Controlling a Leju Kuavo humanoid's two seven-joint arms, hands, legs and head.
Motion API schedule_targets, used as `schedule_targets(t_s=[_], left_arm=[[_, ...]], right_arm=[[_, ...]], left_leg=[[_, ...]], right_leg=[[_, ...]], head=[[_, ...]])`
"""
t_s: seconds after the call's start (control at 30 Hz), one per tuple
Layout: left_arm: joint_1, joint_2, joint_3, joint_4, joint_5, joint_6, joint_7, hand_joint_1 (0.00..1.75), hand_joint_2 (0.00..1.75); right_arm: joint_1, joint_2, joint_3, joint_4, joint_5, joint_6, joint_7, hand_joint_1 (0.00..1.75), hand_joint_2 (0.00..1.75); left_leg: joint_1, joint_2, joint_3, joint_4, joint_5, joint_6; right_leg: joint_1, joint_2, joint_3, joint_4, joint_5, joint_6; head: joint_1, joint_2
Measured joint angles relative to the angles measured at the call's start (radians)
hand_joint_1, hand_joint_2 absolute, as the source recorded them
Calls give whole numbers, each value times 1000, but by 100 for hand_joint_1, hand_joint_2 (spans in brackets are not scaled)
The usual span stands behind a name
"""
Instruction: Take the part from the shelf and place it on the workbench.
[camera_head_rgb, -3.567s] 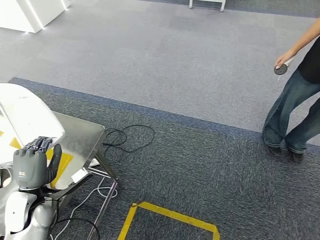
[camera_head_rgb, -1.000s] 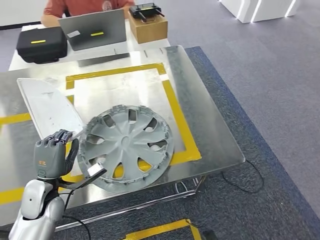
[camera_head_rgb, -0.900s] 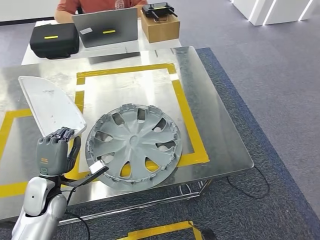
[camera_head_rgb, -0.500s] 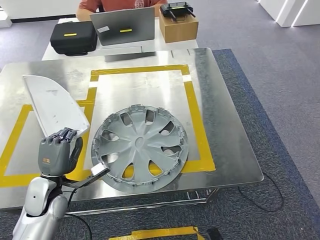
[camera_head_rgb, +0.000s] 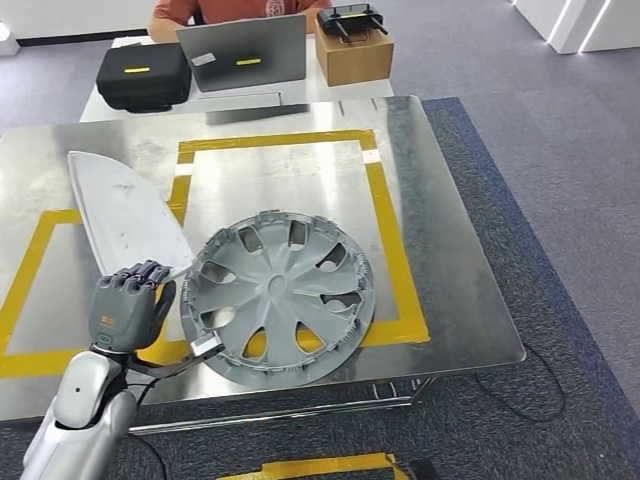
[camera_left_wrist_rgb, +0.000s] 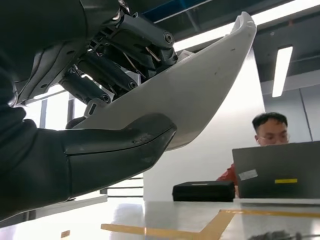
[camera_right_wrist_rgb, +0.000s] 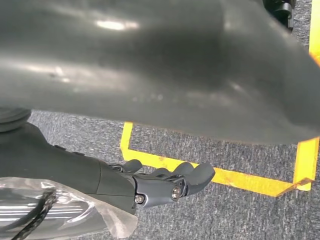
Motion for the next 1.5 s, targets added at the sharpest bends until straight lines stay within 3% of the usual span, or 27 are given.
schedule_targets(t_s=[0.33, 0.53, 0.83, 0.97, 1.1, 1.33, 1.43, 1.5], left_arm=[[-122, 55, -43, 297, -46, 0, 182, 175, 175], [-159, 82, -43, 402, -48, 0, 198, 175, 175], [-174, 92, -43, 448, -50, 0, 204, 175, 175], [-186, 96, -43, 475, -56, 0, 233, 0, 175], [-192, 108, -43, 488, -40, 0, 222, 0, 0], [-193, 109, -26, 489, -4, 1, 180, 0, 0], [-190, 108, -5, 464, 5, 2, 158, 0, 0], [-190, 104, 9, 448, 11, 2, 144, 0, 0]], right_arm=[[-1, 0, -23, 0, 16, 4, -2, 0, 0], [-1, 0, -31, 0, 20, 5, -2, 0, 0], [-1, 0, -39, 0, 21, 7, -1, 0, 0], [-1, 0, -41, 0, 22, 5, 0, 0, 0], [0, 0, -45, 0, 25, 4, -1, 0, 0], [-1, 0, -52, 0, 30, 8, -13, 0, 0], [0, 1, -58, 0, 33, 10, -14, 0, 0], [-2, 2, -63, 0, 36, 10, -13, 0, 0]], left_leg=[[-5, 0, 0, 3, 0, 0], [-5, 0, 0, 3, -1, 1], [-5, 0, 0, 3, -1, 1], [-5, 0, 0, 3, -1, 1], [-5, 0, 0, 3, -1, 1], [-6, 0, 0, 4, -2, 1], [-6, 6, 14, -18, 13, 21], [1, 17, 36, -62, 36, 34]], right_leg=[[-5, 0, 2, -2, 1, 1], [-5, 0, 2, -2, 1, 1], [-5, 0, 2, -2, 1, 1], [-5, 0, 2, -2, 1, 1], [-5, 0, 2, -2, 1, 1], [-7, 1, 3, -4, 1, 2], [-9, 0, 11, -24, 10, 18], [-3, -17, 0, 3, -17, 23]], head=[[0, 0], [0, 0], [0, 0], [0, 0], [0, 0], [0, 0], [-1, 0], [1, 0]])
